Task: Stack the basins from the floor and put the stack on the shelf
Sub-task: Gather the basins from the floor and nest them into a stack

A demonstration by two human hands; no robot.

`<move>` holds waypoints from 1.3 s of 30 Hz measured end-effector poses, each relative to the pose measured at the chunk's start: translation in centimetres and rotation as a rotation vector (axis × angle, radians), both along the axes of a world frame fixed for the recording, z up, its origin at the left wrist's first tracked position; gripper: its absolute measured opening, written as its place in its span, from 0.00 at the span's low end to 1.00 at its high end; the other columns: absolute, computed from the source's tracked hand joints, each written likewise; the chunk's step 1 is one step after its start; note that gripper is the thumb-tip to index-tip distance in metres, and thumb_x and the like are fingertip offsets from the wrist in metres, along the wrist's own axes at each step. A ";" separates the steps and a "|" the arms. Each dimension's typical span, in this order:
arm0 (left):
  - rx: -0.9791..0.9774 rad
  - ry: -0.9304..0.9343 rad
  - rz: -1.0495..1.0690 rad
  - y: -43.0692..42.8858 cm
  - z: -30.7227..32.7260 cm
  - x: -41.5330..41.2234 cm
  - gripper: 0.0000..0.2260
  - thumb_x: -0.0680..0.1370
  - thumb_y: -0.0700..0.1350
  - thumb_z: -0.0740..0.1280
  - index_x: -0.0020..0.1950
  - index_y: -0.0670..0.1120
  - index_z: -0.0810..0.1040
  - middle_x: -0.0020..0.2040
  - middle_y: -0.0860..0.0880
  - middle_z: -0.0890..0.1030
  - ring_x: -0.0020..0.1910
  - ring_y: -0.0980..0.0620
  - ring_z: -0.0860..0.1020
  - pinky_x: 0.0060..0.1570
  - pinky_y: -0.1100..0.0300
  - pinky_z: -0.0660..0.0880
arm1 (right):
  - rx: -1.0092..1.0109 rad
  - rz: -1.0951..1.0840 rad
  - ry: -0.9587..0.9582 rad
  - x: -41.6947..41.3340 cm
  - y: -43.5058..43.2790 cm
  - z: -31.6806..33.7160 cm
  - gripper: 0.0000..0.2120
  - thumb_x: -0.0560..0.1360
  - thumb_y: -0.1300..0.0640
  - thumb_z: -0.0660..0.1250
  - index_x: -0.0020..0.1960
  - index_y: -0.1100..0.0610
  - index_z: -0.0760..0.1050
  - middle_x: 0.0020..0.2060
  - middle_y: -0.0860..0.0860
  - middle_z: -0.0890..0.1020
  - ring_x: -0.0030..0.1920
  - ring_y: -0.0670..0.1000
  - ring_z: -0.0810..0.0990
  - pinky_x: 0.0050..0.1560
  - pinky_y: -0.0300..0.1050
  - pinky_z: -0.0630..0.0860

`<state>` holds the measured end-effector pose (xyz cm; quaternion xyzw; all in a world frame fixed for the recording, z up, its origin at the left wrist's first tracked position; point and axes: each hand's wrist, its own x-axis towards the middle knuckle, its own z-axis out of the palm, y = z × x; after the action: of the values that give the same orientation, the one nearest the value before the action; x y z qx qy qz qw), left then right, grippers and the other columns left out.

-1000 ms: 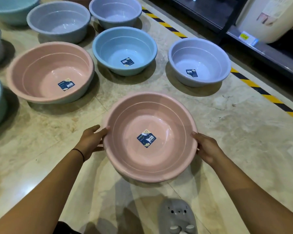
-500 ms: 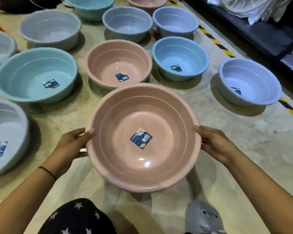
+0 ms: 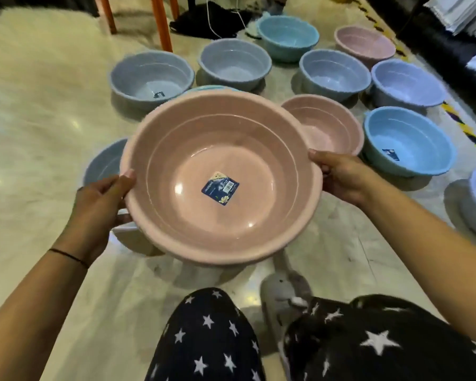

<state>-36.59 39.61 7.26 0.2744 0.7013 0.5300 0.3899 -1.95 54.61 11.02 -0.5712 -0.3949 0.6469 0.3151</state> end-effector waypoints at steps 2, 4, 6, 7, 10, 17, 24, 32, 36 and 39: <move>0.021 0.000 0.058 -0.9 0.7 -2.8 0.07 0.80 0.47 0.68 0.43 0.50 0.83 0.34 0.52 0.84 0.29 0.59 0.81 0.27 0.64 0.79 | -0.005 0.034 0.029 -3.3 0.5 -0.3 0.09 0.79 0.60 0.64 0.39 0.57 0.74 0.18 0.45 0.75 0.21 0.43 0.74 0.40 0.43 0.74; 0.030 0.015 0.110 -1.5 0.6 -5.5 0.06 0.80 0.47 0.68 0.44 0.52 0.83 0.36 0.53 0.85 0.31 0.58 0.81 0.28 0.64 0.79 | -0.008 0.090 0.031 -6.7 1.2 -1.2 0.12 0.79 0.59 0.63 0.37 0.56 0.73 0.18 0.44 0.74 0.21 0.43 0.75 0.35 0.40 0.75; 0.034 0.031 0.162 -1.8 -0.2 -7.9 0.06 0.80 0.47 0.68 0.45 0.52 0.83 0.33 0.57 0.85 0.30 0.60 0.81 0.26 0.66 0.78 | -0.016 0.148 0.021 -10.1 2.3 -2.8 0.12 0.80 0.58 0.63 0.37 0.56 0.73 0.18 0.44 0.75 0.21 0.42 0.75 0.31 0.38 0.75; 0.031 0.040 0.189 -1.9 -0.8 -9.0 0.06 0.80 0.47 0.68 0.45 0.52 0.83 0.32 0.58 0.84 0.28 0.62 0.80 0.26 0.66 0.77 | -0.017 0.173 0.015 -11.6 3.0 -3.7 0.12 0.80 0.58 0.63 0.37 0.56 0.73 0.18 0.44 0.75 0.21 0.42 0.75 0.32 0.39 0.74; 0.018 0.045 0.267 -2.0 -2.5 -11.7 0.06 0.80 0.47 0.68 0.44 0.51 0.83 0.30 0.59 0.84 0.27 0.63 0.80 0.25 0.67 0.76 | -0.004 0.224 -0.018 -15.7 4.9 -6.1 0.09 0.79 0.57 0.65 0.40 0.57 0.76 0.21 0.44 0.77 0.24 0.43 0.78 0.34 0.40 0.76; 0.032 0.054 0.344 -0.6 -5.2 -15.5 0.08 0.80 0.49 0.68 0.42 0.51 0.84 0.31 0.58 0.84 0.29 0.62 0.81 0.26 0.67 0.77 | 0.139 0.290 -0.109 -21.7 8.9 -9.2 0.09 0.78 0.56 0.68 0.41 0.59 0.80 0.25 0.47 0.83 0.26 0.45 0.81 0.27 0.36 0.76; -0.098 0.122 0.328 1.3 -9.0 -16.9 0.12 0.81 0.46 0.65 0.38 0.48 0.81 0.32 0.52 0.83 0.31 0.56 0.81 0.32 0.62 0.77 | 0.278 0.384 -0.362 -24.4 9.5 -12.8 0.18 0.80 0.55 0.63 0.36 0.62 0.79 0.29 0.51 0.80 0.32 0.50 0.77 0.37 0.40 0.76; -0.418 0.041 0.144 3.3 -13.7 -15.2 0.13 0.83 0.44 0.60 0.53 0.36 0.80 0.55 0.34 0.78 0.41 0.43 0.75 0.38 0.56 0.71 | 0.215 0.598 -0.554 -24.5 8.0 -17.2 0.13 0.82 0.56 0.61 0.62 0.58 0.79 0.47 0.57 0.81 0.48 0.57 0.79 0.47 0.48 0.71; -0.289 0.115 0.202 2.6 -15.2 -14.2 0.21 0.83 0.39 0.57 0.76 0.45 0.68 0.70 0.43 0.73 0.61 0.39 0.76 0.58 0.45 0.76 | 0.072 0.553 -0.453 -24.2 8.3 -17.8 0.18 0.81 0.53 0.62 0.69 0.55 0.73 0.53 0.54 0.81 0.50 0.56 0.79 0.54 0.53 0.73; -0.196 0.050 0.228 1.9 -15.6 -14.6 0.31 0.84 0.40 0.58 0.82 0.57 0.48 0.73 0.53 0.68 0.66 0.47 0.72 0.62 0.51 0.72 | -0.028 0.534 -0.405 -24.2 9.2 -17.9 0.19 0.80 0.54 0.65 0.68 0.61 0.72 0.54 0.56 0.82 0.48 0.54 0.80 0.53 0.53 0.75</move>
<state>-51.21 41.47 -8.36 0.1669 0.7857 0.4928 0.3346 -26.14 63.76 -6.89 -0.5689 -0.5763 0.5853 0.0417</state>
